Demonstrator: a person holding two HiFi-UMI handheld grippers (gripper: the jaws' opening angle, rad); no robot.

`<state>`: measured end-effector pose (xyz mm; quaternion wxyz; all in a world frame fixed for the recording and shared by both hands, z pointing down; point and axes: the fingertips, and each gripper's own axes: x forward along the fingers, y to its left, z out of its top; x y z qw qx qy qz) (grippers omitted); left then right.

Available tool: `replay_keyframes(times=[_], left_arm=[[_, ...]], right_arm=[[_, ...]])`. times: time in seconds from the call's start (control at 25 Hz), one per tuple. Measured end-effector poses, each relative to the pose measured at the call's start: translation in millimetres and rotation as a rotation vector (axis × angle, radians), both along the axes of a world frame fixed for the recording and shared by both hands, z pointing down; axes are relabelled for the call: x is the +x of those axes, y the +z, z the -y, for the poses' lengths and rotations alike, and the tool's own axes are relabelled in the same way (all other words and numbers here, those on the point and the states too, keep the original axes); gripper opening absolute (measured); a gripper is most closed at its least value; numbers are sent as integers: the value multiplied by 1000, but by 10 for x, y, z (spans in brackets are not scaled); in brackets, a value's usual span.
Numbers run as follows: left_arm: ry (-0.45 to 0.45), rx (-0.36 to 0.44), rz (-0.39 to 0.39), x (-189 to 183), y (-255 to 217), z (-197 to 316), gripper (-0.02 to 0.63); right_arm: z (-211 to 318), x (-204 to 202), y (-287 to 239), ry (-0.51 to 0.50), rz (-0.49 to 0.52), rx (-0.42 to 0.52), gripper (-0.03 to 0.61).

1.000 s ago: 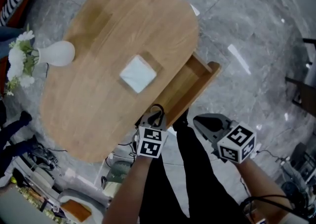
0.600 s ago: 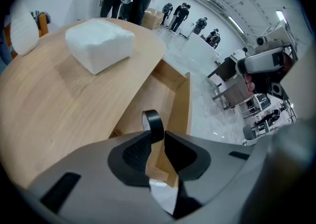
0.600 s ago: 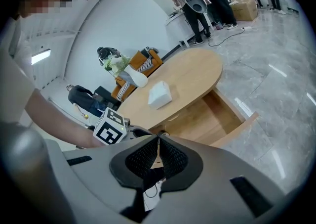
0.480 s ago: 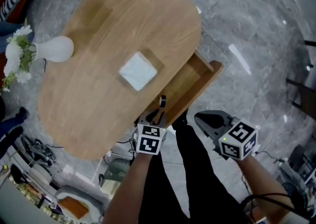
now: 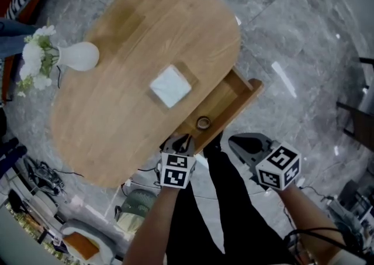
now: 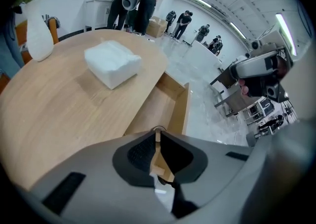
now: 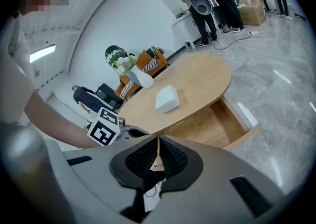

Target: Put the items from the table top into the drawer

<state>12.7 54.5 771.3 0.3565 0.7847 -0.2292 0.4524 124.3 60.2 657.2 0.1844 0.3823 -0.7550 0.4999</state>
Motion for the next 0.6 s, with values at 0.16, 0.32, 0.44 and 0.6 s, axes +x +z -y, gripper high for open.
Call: replay_keyframes(times=[0.16, 0.32, 0.44, 0.6], left_arm=[[-69, 28, -27, -42, -206, 71, 12], [-131, 35, -66, -80, -412, 70, 2], [-177, 43, -104, -101, -627, 100, 2], [-260, 62, -163, -219, -954, 186, 2]], right_arm=[[37, 5, -126, -26, -14, 23, 35], [84, -8, -276, -44, -27, 44, 35], [120, -26, -369, -45, -35, 60, 35], [165, -63, -484, -30, -42, 79, 35]])
